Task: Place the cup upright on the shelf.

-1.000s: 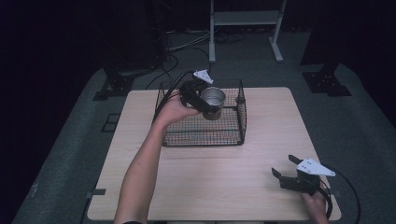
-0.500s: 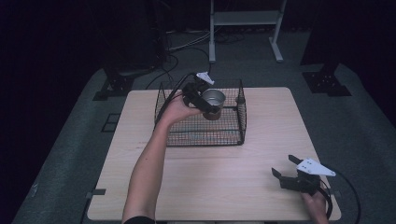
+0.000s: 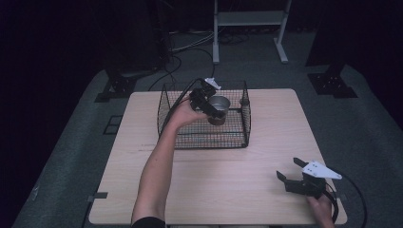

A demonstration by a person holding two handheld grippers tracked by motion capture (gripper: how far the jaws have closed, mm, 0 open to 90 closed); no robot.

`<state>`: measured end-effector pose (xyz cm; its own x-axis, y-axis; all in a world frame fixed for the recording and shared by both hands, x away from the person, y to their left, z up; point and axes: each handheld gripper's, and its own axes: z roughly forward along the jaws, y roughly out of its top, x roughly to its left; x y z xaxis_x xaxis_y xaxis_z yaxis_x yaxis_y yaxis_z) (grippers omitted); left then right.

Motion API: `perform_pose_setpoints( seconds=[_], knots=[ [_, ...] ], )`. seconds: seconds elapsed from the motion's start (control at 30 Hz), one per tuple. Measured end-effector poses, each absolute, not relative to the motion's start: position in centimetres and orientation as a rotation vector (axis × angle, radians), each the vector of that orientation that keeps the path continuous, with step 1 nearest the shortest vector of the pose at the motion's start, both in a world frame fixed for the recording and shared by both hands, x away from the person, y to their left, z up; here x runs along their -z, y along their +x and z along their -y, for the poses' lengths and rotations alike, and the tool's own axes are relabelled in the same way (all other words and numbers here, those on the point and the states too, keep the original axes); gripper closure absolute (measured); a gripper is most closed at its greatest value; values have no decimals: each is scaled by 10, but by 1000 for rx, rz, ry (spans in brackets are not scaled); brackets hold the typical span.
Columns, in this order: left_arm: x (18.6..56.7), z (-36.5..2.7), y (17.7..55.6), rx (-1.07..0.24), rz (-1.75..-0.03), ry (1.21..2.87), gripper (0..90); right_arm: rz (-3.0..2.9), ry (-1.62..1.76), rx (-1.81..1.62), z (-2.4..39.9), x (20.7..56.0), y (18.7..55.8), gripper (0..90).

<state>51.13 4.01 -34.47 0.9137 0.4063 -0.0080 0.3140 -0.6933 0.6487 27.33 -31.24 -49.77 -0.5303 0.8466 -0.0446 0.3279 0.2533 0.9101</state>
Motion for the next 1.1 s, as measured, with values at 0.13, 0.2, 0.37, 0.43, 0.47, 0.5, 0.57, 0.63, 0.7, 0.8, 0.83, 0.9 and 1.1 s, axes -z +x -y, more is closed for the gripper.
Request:
perform_pose_setpoints(
  seconds=[0.13,0.2,0.37,0.43,0.47,0.5,0.57,0.63,0.7,0.8,0.83,0.9,1.1],
  knots=[
    [351,-38,514,-171,-517,2403,178,-1986,1065,-1250,312,498,273,135],
    [354,-37,515,-166,-519,2412,179,-1985,1062,-1250,313,498,274,135],
    [363,-37,519,-159,-532,2418,178,-1986,1062,-1251,313,498,274,135],
    [367,-37,521,-154,-551,2420,178,-1986,1063,-1252,313,498,274,135],
    [368,-37,521,-150,-551,2430,178,-1986,1067,-1254,313,498,273,135],
    [370,-37,522,-151,-559,2434,178,-1987,1067,-1254,313,498,273,135],
    [373,-38,523,-134,-571,2424,178,-1987,1067,-1255,313,498,273,135],
    [377,-37,524,-131,-580,2434,178,-1988,1066,-1256,313,498,273,135],
    [379,-37,526,-123,-583,2447,178,-1989,1065,-1255,313,498,273,135],
    [383,-37,528,-112,-596,2444,178,-1988,1066,-1256,313,498,273,135],
    [384,-37,528,-111,-599,2444,178,-1988,1067,-1257,313,498,273,135],
    [387,-36,529,-116,-595,2465,178,-1986,1070,-1260,313,498,273,135],
    [396,-35,531,-98,-614,2462,178,-1984,1072,-1266,314,498,274,135]
  ],
)
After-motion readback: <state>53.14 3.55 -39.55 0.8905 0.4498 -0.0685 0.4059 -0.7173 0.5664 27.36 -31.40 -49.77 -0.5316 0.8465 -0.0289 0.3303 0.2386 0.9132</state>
